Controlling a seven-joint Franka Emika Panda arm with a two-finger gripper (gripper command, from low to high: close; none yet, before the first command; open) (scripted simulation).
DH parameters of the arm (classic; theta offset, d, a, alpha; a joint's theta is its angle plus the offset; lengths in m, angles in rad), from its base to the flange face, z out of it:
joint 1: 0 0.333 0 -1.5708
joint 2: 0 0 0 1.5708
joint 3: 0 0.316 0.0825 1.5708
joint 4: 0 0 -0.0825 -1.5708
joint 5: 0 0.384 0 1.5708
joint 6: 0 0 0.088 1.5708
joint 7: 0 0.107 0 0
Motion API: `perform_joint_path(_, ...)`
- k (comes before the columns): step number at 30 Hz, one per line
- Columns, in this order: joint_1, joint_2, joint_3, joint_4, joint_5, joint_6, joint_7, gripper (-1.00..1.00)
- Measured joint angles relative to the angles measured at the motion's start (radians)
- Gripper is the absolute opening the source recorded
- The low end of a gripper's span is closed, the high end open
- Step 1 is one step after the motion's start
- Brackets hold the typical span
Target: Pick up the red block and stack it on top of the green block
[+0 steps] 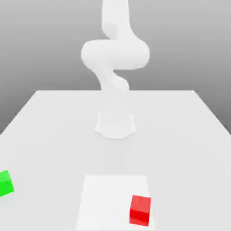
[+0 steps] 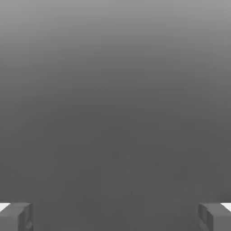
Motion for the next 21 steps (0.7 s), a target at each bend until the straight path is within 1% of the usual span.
perform_joint_path(13, -0.019, 0.477, 0.085, -0.104, -0.016, 0.193, 0.174, 0.0)
perform_joint_path(21, 0.003, 0.768, 0.105, -0.167, -0.047, 0.31, 0.295, 0.0)
